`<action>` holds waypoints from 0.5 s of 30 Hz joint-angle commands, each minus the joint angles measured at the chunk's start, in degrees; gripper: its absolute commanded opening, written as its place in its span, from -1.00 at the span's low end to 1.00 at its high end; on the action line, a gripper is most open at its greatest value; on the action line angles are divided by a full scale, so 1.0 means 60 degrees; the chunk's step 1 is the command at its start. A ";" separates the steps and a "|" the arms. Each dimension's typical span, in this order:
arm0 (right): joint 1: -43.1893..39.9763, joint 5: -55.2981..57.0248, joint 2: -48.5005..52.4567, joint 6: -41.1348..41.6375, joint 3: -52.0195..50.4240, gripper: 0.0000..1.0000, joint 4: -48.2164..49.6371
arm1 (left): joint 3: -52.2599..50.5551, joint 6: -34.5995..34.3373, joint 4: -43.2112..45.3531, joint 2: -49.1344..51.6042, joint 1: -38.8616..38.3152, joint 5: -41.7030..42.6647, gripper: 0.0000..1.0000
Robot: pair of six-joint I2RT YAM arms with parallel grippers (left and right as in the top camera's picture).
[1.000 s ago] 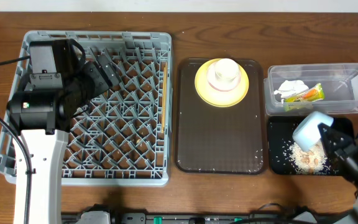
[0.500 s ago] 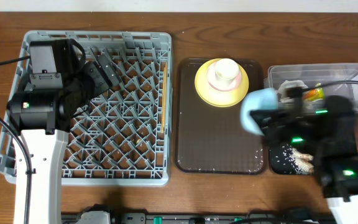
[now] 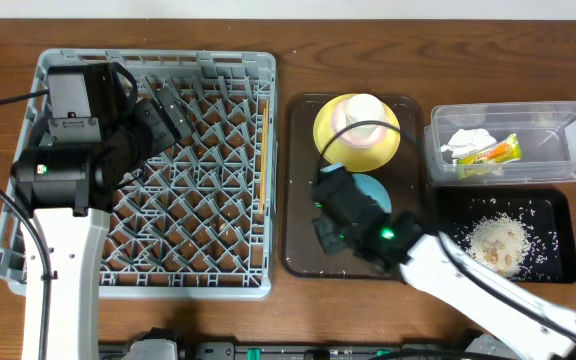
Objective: Sort waste into correct bins and load items into the dishwasher rack
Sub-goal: 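Set the emptied light-blue plate back on the brown tray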
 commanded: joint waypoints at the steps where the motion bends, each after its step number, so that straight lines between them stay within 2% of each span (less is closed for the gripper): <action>1: 0.0138 0.0412 0.0517 0.0164 0.0000 -0.98 0.0120 | 0.0062 0.0095 -0.0015 0.0036 0.0040 0.0058 0.87; 5: 0.0135 0.0095 0.0849 0.0164 0.0000 -0.90 0.0117 | 0.0062 0.0095 -0.0015 0.0036 0.0040 0.0058 0.88; 7: 0.0135 0.0102 0.0834 0.0157 0.0007 -0.61 0.0084 | 0.0062 0.0091 -0.0015 0.0036 0.0040 0.0058 0.88; 10: 0.0117 0.0098 0.0630 -0.0095 0.0091 -0.31 0.0117 | 0.0062 0.0095 -0.0015 0.0036 0.0040 0.0058 0.88; 12: 0.0036 0.0036 0.0386 -0.0412 0.0444 0.05 -0.0229 | 0.0062 0.0095 -0.0015 0.0036 0.0040 0.0058 0.88; 15: -0.0408 0.0018 0.0240 -0.0783 0.1628 0.23 -0.1381 | 0.0062 0.0095 -0.0015 0.0036 0.0040 0.0058 0.88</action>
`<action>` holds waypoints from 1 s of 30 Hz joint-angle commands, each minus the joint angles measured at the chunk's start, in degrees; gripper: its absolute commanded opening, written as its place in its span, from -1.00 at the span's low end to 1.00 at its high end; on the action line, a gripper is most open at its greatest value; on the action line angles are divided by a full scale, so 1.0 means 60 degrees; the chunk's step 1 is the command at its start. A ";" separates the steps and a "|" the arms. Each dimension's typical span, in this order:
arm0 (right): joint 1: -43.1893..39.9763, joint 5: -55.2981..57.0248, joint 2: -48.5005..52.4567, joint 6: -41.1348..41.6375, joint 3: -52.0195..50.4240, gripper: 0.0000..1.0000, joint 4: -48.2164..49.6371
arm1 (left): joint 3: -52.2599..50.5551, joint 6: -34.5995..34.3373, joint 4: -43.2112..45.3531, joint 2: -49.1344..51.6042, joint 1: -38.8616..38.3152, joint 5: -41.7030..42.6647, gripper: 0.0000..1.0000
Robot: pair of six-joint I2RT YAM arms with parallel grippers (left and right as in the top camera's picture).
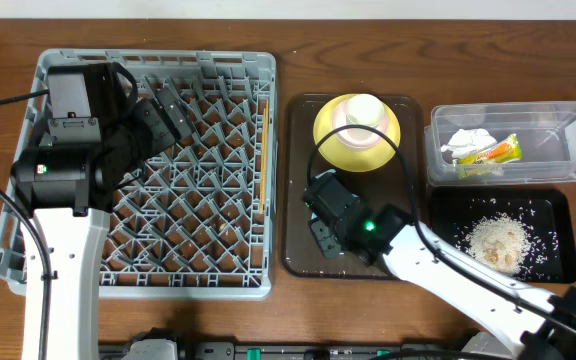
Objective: Sort waste into correct bins and load items into the dishwasher rack
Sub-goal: 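Set the emptied light-blue plate back on the brown tray, then move the right gripper toward the yellow plate with cups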
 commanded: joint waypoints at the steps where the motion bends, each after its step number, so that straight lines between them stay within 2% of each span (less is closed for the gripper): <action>1: -0.0619 -0.0025 -0.0448 -0.0678 0.1734 0.27 -0.0987 | 0.0062 0.0091 -0.0018 0.0036 0.0040 0.0058 0.88; 4: -0.1483 -0.0586 -0.0408 -0.1362 0.3180 0.25 -0.1840 | 0.0062 0.0095 -0.0018 0.0036 0.0040 0.0058 0.87; 6: -0.2113 -0.0969 -0.0386 -0.1683 0.3894 0.13 -0.1938 | 0.0062 0.0095 -0.0018 0.0036 0.0040 0.0058 0.88; 13: -0.3534 -0.1417 -0.0226 -0.1661 0.4116 -0.70 -0.1643 | 0.0062 0.0095 -0.0018 0.0036 0.0040 0.0058 0.87; 16: -0.3588 -0.1486 0.0168 -0.1508 0.3847 -0.94 -0.1599 | 0.0062 0.0095 -0.0018 0.0036 0.0040 0.0058 0.87; 30: -0.3362 -0.1541 0.3304 -0.1519 0.3475 -0.98 -0.0044 | 0.0062 0.0095 -0.0018 0.0036 0.0040 0.0058 0.88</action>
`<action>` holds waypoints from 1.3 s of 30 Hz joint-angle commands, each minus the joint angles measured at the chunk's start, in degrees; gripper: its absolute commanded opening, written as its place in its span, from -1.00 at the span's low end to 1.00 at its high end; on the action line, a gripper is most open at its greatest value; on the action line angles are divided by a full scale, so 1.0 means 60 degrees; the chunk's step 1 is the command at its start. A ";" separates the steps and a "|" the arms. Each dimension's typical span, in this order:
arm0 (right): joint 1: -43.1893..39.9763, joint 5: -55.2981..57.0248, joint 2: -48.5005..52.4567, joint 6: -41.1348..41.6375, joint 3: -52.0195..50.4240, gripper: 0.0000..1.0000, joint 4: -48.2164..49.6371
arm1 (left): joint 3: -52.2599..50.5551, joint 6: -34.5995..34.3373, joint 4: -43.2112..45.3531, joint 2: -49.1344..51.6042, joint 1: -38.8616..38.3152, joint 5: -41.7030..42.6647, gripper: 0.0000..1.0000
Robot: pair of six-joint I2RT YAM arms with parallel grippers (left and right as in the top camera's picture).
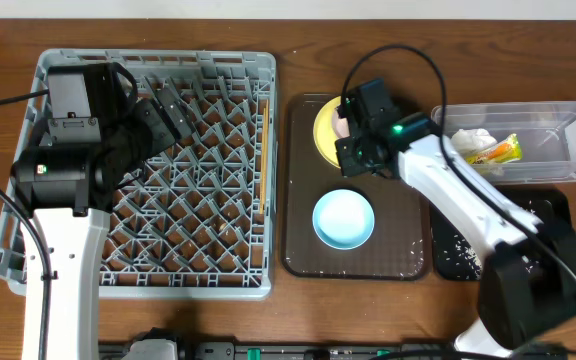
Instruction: Sort waste into correct bins and load items into the dishwasher rack
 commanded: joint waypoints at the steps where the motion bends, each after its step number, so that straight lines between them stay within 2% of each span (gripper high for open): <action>1: 0.0076 -0.0029 0.0525 0.0029 -0.0022 -0.98 0.0397 | 0.0062 0.0095 -0.0015 0.0033 0.0040 0.0058 0.87; 14: 0.0222 0.0372 0.1712 0.0033 -0.0026 -0.98 0.0525 | 0.0062 0.0091 -0.0015 0.0033 0.0040 0.0058 0.87; 23: 0.0251 0.0397 0.1351 0.0033 -0.0018 -0.97 -0.0280 | 0.0062 0.0095 -0.0015 0.0033 0.0040 0.0058 0.88; 29: 0.0251 0.0401 -0.0084 -0.0011 0.0084 -0.98 -0.0229 | 0.0062 0.0095 -0.0015 0.0033 0.0040 0.0058 0.87; 31: 0.0237 0.0408 -0.0663 -0.0015 0.0084 -0.89 -0.0117 | 0.0062 0.0091 -0.0015 0.0033 0.0040 0.0058 0.87; 35: 0.0171 0.0492 -0.1457 -0.0222 0.0084 -0.42 0.0262 | 0.0062 0.0095 -0.0015 0.0033 0.0040 0.0058 0.87; 39: 0.0109 0.0525 -0.1555 -0.0805 0.0080 -0.15 0.0710 | 0.0062 0.0095 -0.0015 0.0033 0.0040 0.0058 0.88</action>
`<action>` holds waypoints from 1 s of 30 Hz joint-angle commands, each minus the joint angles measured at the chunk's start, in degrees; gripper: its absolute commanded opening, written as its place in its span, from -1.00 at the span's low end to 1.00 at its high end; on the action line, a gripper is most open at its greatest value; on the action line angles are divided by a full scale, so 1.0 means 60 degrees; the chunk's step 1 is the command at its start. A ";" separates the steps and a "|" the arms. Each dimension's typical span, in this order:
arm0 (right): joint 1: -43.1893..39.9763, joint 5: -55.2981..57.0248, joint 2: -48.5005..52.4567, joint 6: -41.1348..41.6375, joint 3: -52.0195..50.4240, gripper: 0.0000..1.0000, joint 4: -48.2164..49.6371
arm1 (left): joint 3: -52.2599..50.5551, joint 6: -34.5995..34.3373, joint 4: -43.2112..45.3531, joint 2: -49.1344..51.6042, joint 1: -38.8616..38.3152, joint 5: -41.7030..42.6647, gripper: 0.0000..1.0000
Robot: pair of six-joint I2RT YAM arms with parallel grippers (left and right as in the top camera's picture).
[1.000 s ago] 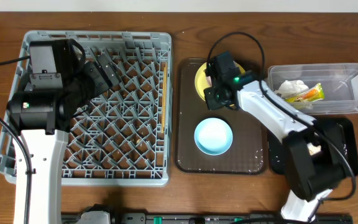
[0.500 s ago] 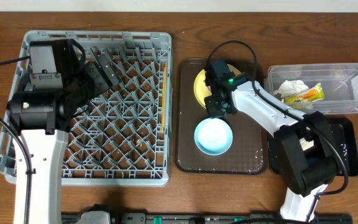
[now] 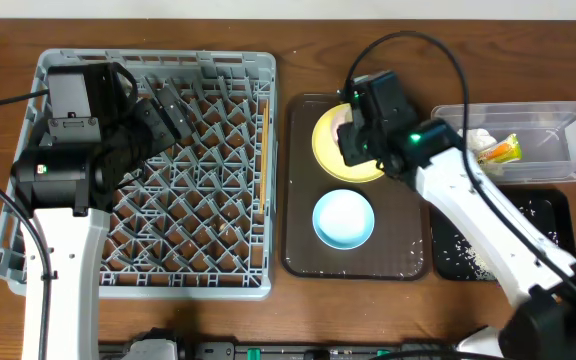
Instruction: Sort waste into correct bins and load items into the dishwasher rack
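A yellow plate (image 3: 330,153) and a light blue bowl (image 3: 343,218) lie on the brown tray (image 3: 302,250) in the middle of the table. My right gripper (image 3: 356,135) hangs over the plate and covers the cup standing there. Only a pinkish sliver of that cup (image 3: 341,121) shows, and I cannot see how the jaws stand. The grey dish rack (image 3: 218,282) fills the left side. My left gripper (image 3: 165,113) hovers over its far left part, fingers apart with nothing between them.
A clear bin (image 3: 558,112) at the right holds crumpled paper and a yellow-green wrapper (image 3: 500,151). In front of it lies a black tray (image 3: 553,208) with scattered rice-like crumbs, partly covered by my right arm. A black cable loops above the right arm.
My right gripper sits a little nearer the front over the plate and cup. Its arm now stretches lower across the black tray. The bowl, the plate and the left arm have not moved.
My right gripper was over the blue bowl, with the cup plainly visible on the yellow plate. Then it hid the bowl at the tray's front. Later the bowl lay uncovered, slightly nearer the front-left, and the gripper was at the cup, where it stays.
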 commanded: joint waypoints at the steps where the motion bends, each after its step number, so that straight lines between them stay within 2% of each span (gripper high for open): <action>1: -0.0040 0.0189 0.0215 -0.0699 0.0055 -0.14 0.0200 | 0.0062 0.0095 -0.0015 0.0033 0.0040 0.0058 0.87; 7: -0.0044 0.1137 0.0852 -0.0812 0.0055 -0.18 0.0623 | 0.0062 0.0095 -0.0015 0.0033 0.0040 0.0058 0.88; 17: -0.0044 0.1326 0.1960 -0.0820 0.0055 -0.25 0.1129 | 0.0062 0.0095 -0.0015 0.0033 0.0040 0.0058 0.87; 30: -0.0229 0.1319 0.2047 -0.0998 0.0044 -0.27 0.0994 | 0.0062 0.0095 -0.0015 0.0033 0.0040 0.0058 0.88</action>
